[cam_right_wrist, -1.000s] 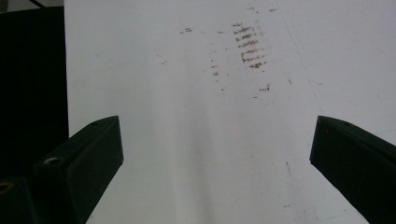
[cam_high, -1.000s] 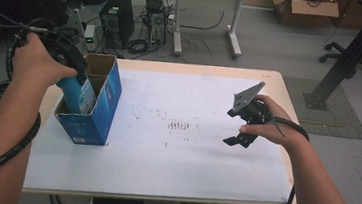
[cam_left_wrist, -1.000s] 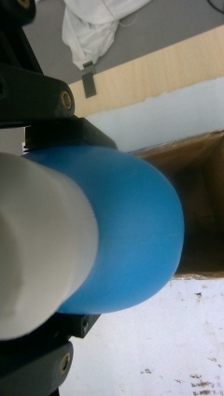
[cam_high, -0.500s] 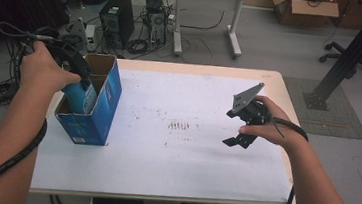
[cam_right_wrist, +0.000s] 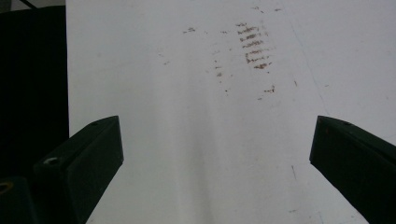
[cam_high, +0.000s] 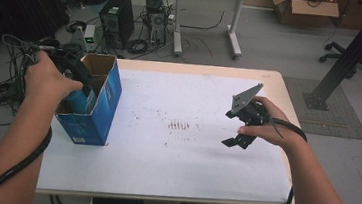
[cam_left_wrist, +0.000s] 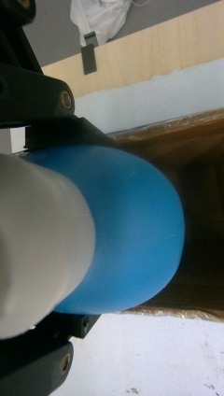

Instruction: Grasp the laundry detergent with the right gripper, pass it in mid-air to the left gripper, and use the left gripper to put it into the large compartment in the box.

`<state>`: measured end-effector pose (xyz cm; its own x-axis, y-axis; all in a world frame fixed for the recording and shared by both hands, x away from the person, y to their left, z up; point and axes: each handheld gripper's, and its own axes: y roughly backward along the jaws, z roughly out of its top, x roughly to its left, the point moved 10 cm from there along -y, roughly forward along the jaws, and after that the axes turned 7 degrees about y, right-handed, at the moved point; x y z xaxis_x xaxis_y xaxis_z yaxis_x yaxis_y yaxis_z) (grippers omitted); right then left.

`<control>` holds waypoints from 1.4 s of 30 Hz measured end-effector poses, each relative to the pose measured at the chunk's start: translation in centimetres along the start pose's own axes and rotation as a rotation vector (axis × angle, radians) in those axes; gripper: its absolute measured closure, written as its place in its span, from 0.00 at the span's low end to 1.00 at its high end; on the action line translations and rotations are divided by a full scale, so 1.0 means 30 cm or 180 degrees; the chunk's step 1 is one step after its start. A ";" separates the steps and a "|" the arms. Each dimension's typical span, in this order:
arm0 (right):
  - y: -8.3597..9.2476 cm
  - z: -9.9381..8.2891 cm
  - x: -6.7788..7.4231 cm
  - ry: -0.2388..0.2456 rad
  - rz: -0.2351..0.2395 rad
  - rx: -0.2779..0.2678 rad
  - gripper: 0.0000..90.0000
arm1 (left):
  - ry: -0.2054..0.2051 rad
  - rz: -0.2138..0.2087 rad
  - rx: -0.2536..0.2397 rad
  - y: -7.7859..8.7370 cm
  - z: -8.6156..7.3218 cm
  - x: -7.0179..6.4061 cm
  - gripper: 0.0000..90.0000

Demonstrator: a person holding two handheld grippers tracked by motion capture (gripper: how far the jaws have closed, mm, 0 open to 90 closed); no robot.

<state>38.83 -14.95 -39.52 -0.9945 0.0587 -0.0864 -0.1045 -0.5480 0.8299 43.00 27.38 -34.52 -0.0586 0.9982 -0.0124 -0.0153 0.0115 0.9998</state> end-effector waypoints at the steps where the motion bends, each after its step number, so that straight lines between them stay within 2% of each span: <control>1: -0.003 0.000 0.000 -0.0002 0.0005 -0.0001 0.03 | 0.0008 0.0000 0.0001 -0.006 0.000 0.000 0.42; 16: -0.011 -0.007 0.003 -0.0024 0.0016 -0.0016 0.03 | 0.0042 -0.0018 0.0045 -0.099 -0.004 0.009 0.42; 31: -0.019 -0.025 0.007 -0.0053 0.0029 -0.0028 0.03 | -0.0015 0.0036 0.0126 -0.144 -0.008 -0.002 0.42; 42: -0.030 -0.026 0.011 -0.0044 0.0045 -0.0026 0.03 | -0.0070 0.0092 0.0074 -0.155 -0.002 -0.011 0.42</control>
<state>38.59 -15.10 -40.73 -0.9958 0.0624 -0.0670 -0.0904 -0.5558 0.8264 43.03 26.99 -39.16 -0.0366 0.9992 0.0166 0.0092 -0.0163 0.9998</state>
